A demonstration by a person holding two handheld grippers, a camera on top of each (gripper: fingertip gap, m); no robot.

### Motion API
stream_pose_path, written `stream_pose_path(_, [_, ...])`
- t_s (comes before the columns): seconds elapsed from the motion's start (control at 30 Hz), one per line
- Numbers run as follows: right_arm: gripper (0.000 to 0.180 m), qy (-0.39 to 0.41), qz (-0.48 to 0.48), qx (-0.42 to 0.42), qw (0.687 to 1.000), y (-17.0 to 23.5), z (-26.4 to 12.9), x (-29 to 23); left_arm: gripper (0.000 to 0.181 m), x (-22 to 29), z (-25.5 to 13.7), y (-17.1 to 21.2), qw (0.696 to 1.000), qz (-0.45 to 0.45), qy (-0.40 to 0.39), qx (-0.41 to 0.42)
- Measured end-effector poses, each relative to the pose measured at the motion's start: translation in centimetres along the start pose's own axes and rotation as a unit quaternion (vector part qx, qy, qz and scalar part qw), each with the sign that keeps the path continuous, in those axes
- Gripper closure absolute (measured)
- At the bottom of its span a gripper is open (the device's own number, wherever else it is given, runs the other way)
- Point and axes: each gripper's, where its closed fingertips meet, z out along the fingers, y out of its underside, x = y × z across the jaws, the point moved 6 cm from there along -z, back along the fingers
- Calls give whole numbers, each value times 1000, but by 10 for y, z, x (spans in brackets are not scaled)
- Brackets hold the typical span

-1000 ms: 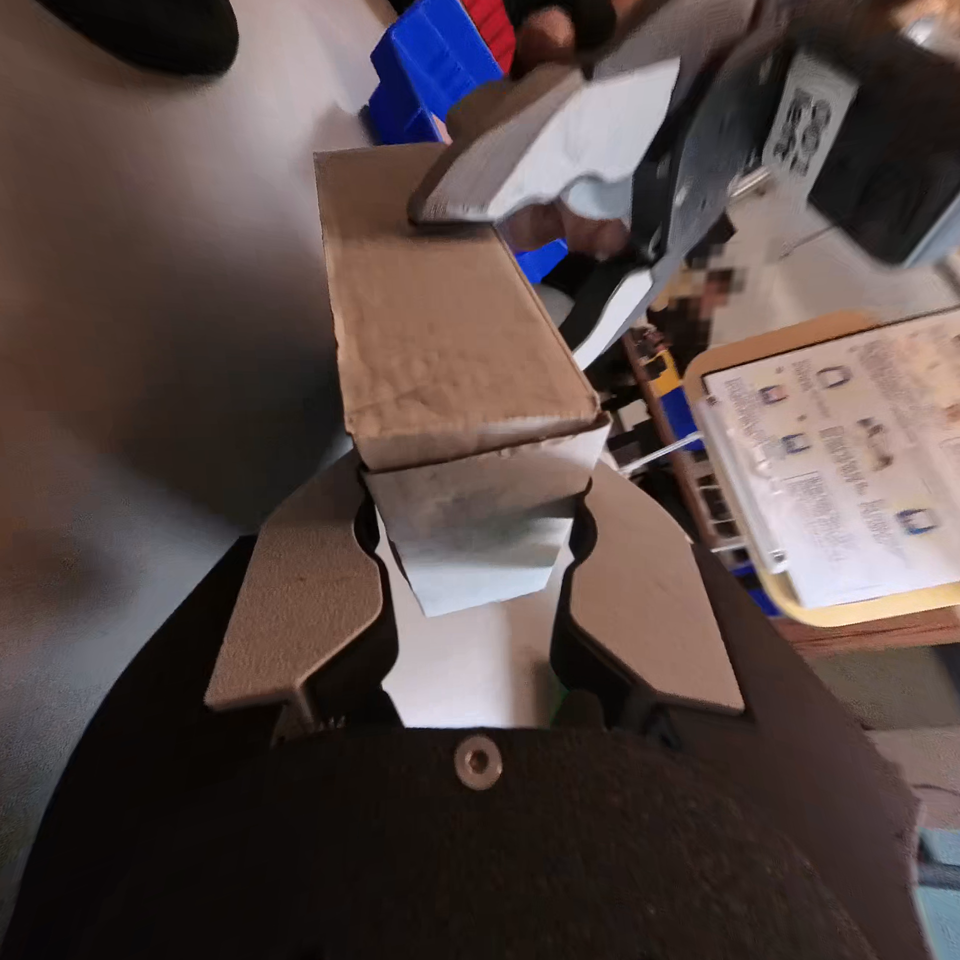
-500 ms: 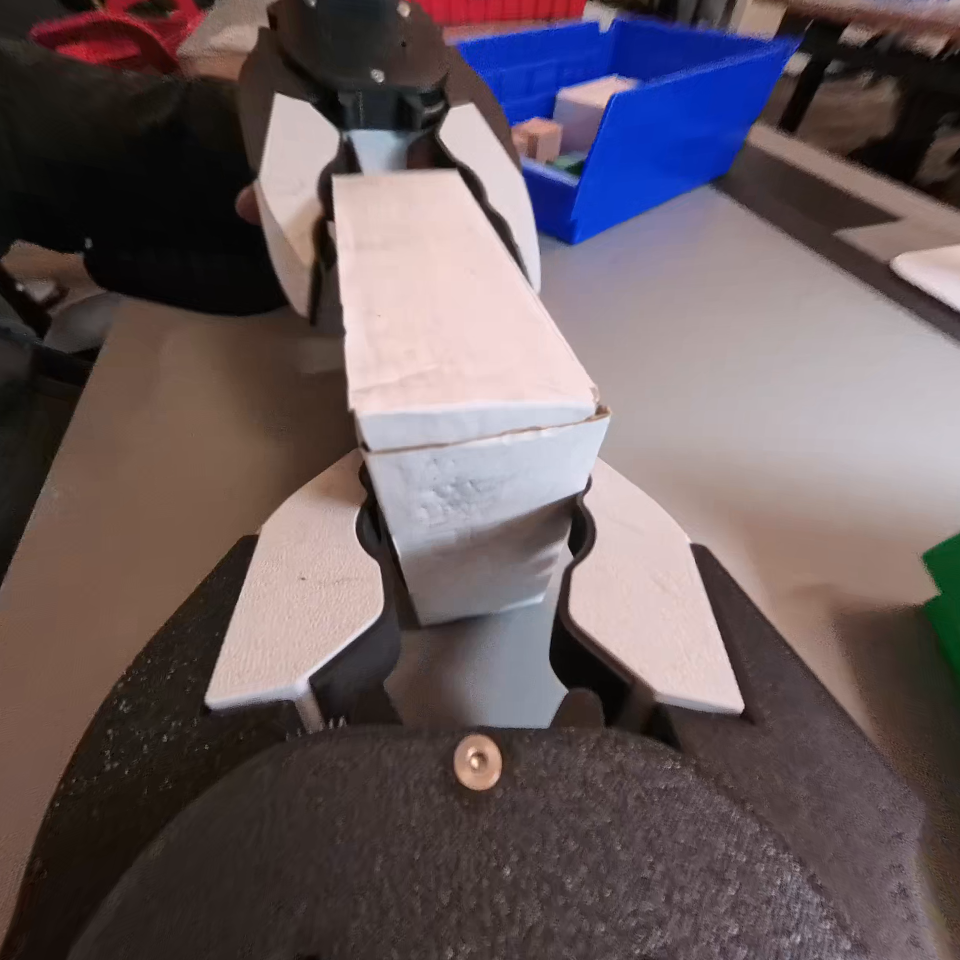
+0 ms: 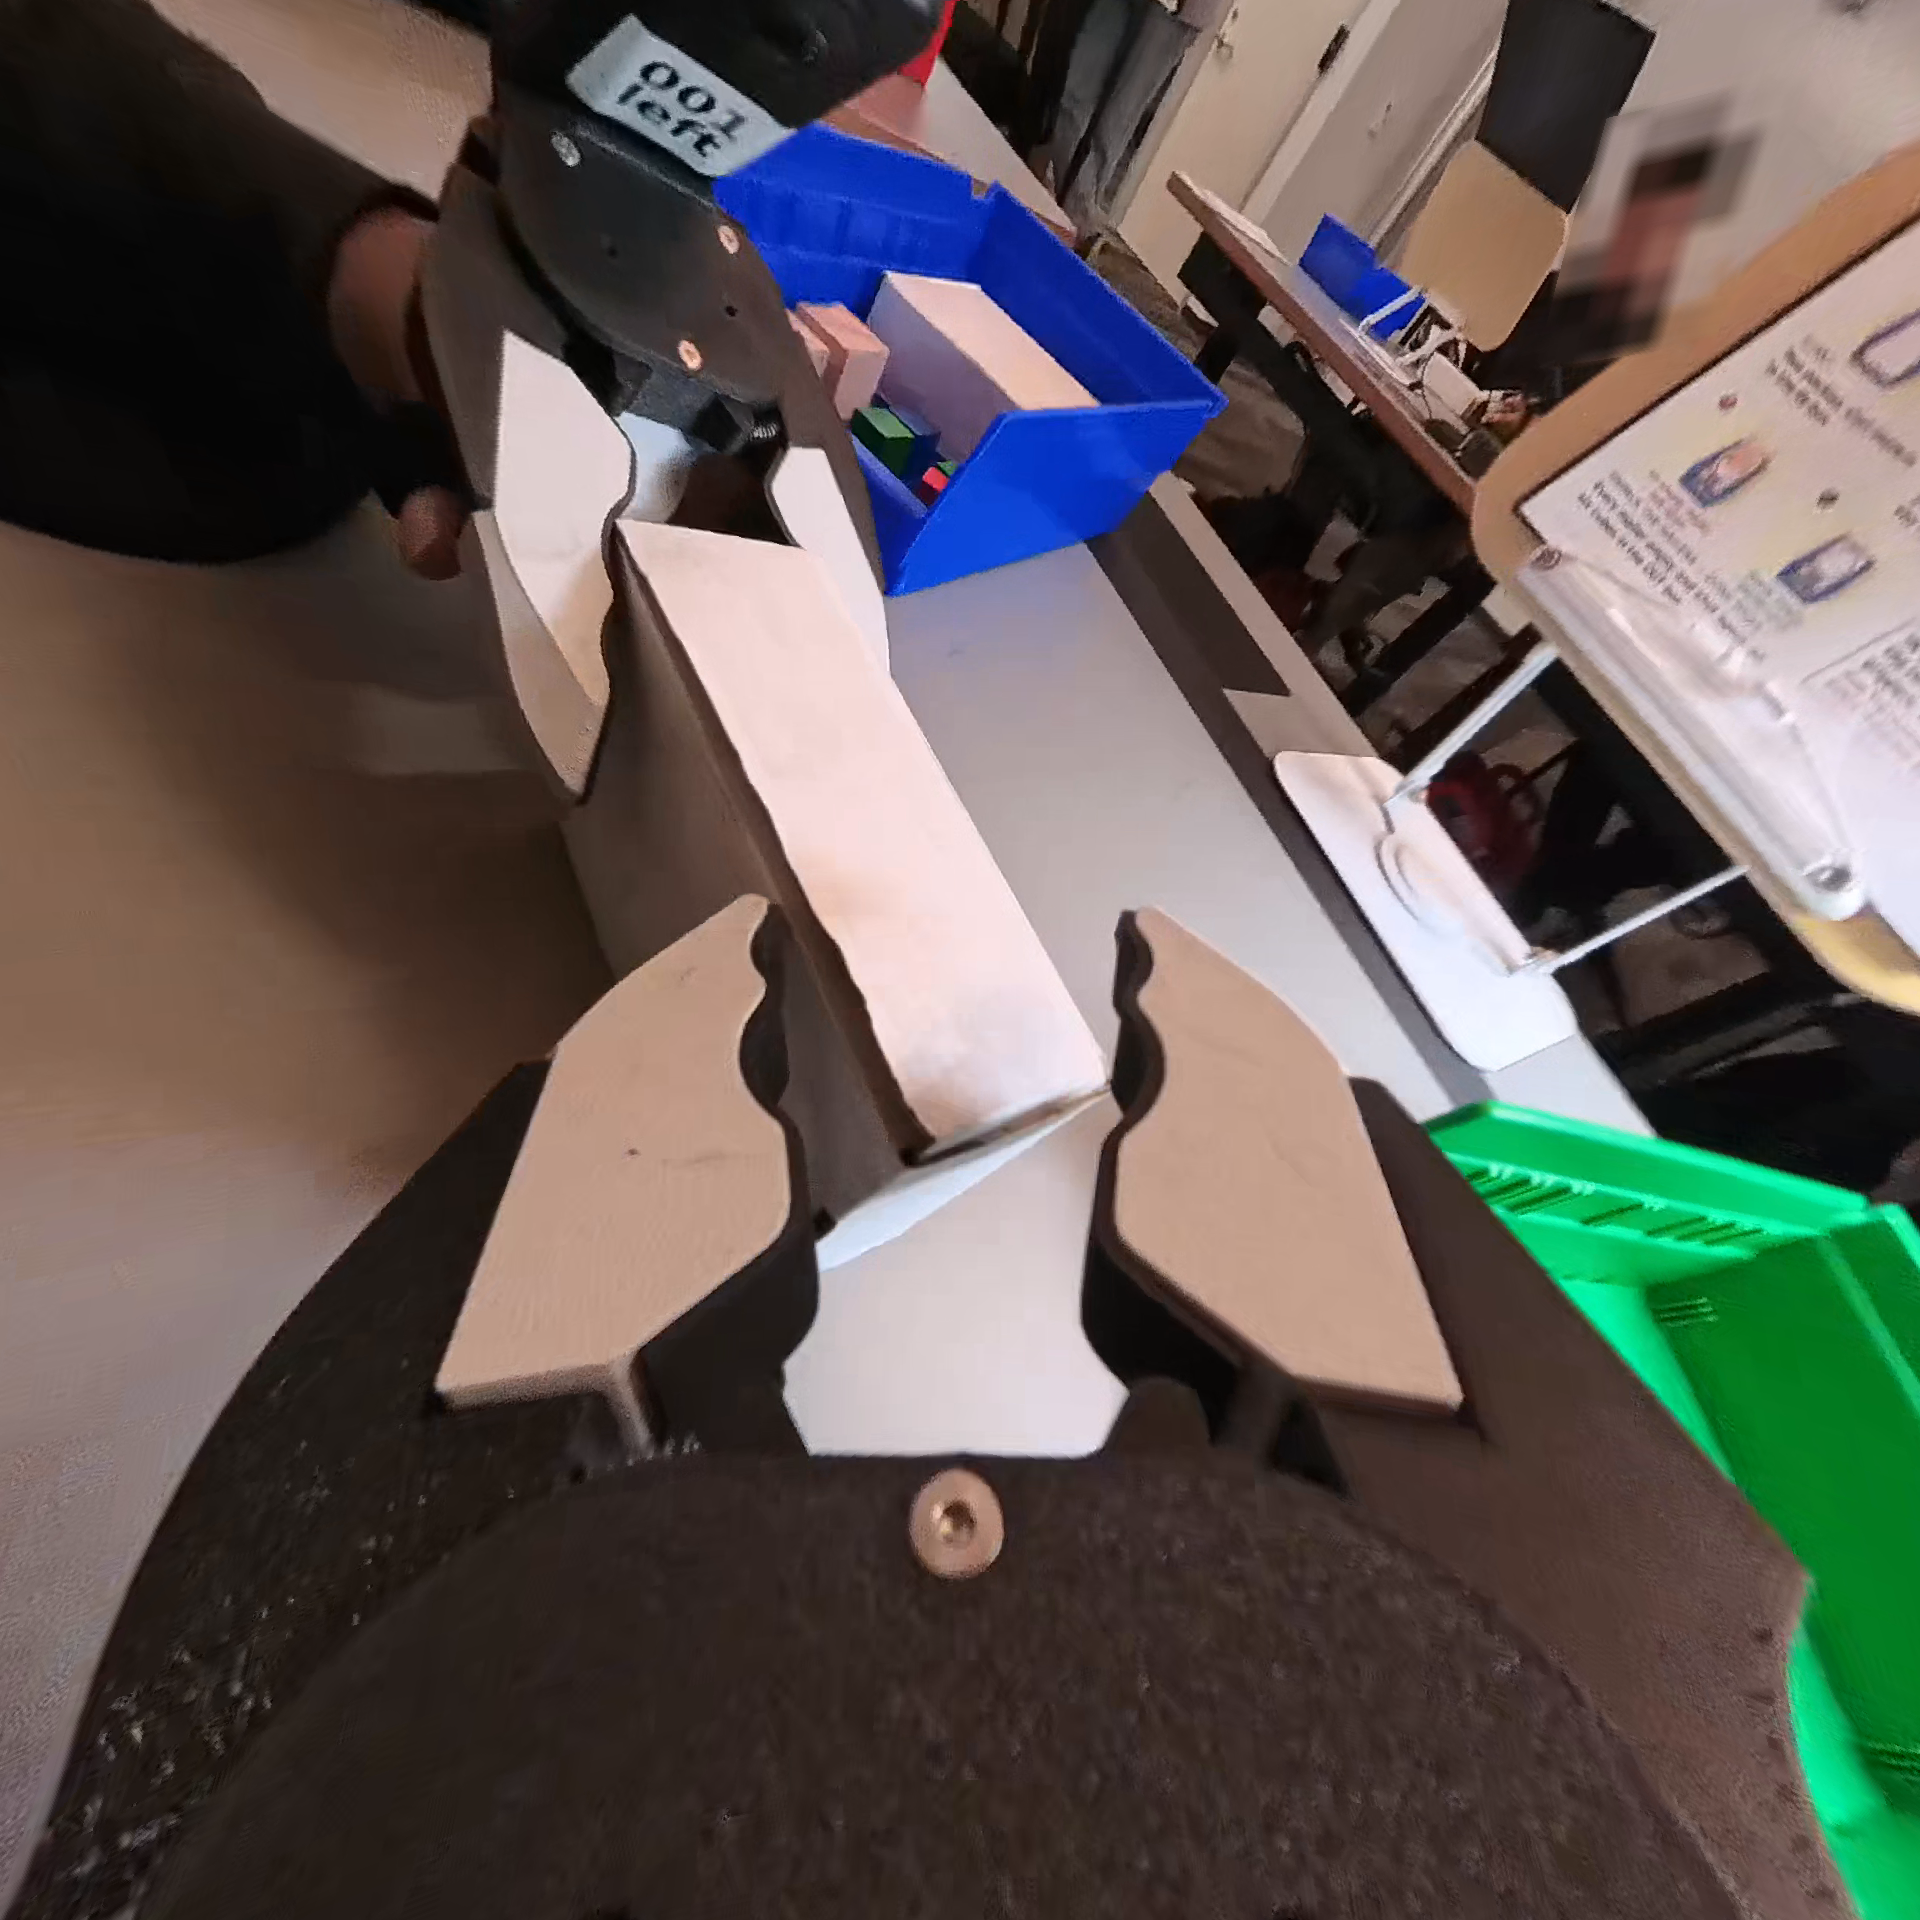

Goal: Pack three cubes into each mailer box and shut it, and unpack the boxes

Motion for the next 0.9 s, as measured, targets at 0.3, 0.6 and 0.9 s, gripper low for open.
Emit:
stream_pose_path(0.3, [138, 34, -133, -49, 989, -20, 16, -9, 107, 3, 4, 8, 998, 54, -38, -19])
stream_pose_path(0.6, [150, 51, -325, -111, 938, -33, 28, -17, 108, 2, 0, 5, 997, 50, -31, -43])
stream_pose_path(0.9, [177, 16, -370, -150, 917, -41, 44, -17, 107, 3, -5, 5, 994, 82, -46, -50])
